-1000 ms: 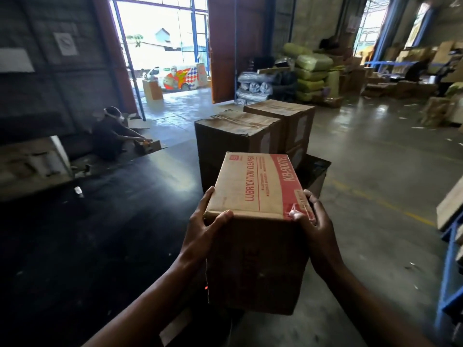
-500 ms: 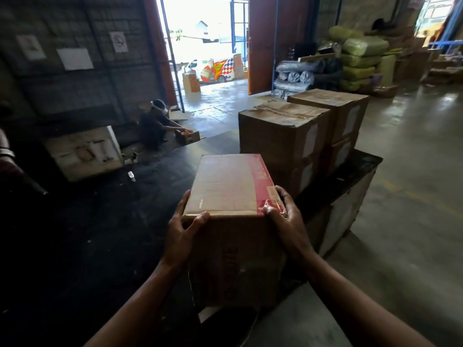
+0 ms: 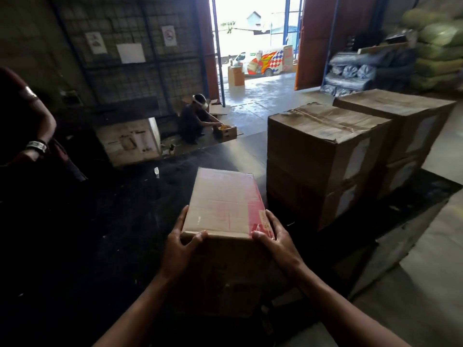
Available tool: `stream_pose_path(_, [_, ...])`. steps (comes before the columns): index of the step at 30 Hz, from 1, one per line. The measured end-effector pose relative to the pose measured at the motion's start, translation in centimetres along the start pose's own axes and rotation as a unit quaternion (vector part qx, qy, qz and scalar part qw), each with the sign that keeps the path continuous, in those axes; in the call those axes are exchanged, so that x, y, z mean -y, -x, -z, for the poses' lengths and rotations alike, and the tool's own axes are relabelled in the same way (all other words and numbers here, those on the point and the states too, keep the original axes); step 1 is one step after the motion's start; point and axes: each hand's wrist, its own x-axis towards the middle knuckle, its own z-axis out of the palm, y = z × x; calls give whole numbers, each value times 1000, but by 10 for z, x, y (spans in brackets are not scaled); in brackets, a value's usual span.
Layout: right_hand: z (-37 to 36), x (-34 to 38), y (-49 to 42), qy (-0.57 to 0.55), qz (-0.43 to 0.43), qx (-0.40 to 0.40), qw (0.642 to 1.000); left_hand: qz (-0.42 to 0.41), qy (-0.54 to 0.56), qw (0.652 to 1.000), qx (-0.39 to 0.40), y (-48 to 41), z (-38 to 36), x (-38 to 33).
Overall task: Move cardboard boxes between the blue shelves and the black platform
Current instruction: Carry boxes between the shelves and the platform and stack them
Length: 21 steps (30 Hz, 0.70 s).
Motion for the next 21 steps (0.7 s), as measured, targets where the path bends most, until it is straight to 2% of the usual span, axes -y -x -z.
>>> stream_pose_path(5, [32,-19,-36,52,-18,75,996,30,-11,999,8,-20,-36,22])
stream_pose_path(11, [62,-35,-72,120,-15,86,989,30,-89,995,31,-51,-59,18])
stream_pose_path(15, [87,-46,-89,130,-42,92,986,-27,-184,980,68,-69,-76,14])
stream_pose_path(21, [126,-58,-94,191,-84,86,974,-111,-218,956,161,-99,-112,13])
